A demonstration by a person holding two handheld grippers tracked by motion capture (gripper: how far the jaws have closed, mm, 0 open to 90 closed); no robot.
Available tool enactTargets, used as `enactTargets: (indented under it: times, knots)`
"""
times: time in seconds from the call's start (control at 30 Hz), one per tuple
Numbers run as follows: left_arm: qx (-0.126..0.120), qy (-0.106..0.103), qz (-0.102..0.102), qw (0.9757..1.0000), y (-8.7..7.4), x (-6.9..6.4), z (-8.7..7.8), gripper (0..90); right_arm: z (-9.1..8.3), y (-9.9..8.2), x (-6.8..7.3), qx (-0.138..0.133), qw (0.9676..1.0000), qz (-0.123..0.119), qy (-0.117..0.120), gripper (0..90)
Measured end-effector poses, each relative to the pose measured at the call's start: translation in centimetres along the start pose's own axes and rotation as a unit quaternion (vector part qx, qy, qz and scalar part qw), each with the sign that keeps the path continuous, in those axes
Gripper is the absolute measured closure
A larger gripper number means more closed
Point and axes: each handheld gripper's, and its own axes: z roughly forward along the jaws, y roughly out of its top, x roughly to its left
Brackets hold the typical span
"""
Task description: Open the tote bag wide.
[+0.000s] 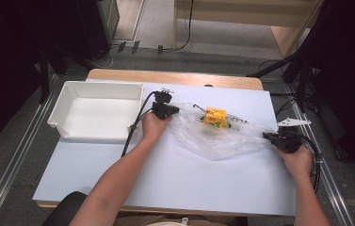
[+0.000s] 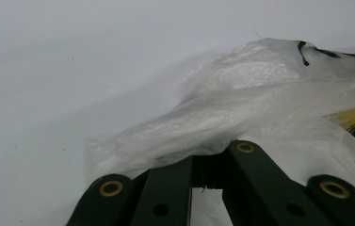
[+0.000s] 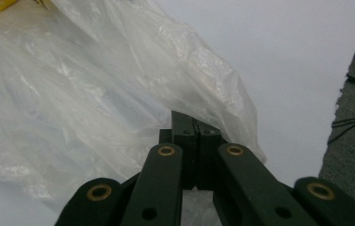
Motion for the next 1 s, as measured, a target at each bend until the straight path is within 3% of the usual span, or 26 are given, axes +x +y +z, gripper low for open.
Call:
enactTargets:
  times: [0.17,0.3,0.63,0.83,1.0]
  knots:
    - [0.000,0.004,0.001,1.0000,0.0,-0.1,0.0,90.0,0.0,0.2,0.2,0.003,1.0000,0.001,-0.001,90.0]
    - [0.004,-0.011,0.000,0.9999,0.0,-0.3,0.0,90.0,0.1,0.3,0.2,0.004,0.9999,0.005,0.008,90.0]
    - [-0.001,-0.034,0.033,0.9989,1.0,-2.0,-1.2,90.0,-1.2,1.4,0.8,-0.023,0.9985,0.031,0.040,88.2]
    - [-0.004,-0.046,0.048,0.9978,1.3,-2.7,-2.2,90.0,-1.7,2.1,1.5,-0.021,0.9977,0.038,0.051,89.3]
    - [-0.009,-0.059,0.058,0.9965,1.5,-3.5,-3.1,90.0,-2.3,2.9,2.2,-0.034,0.9971,0.031,0.060,89.2]
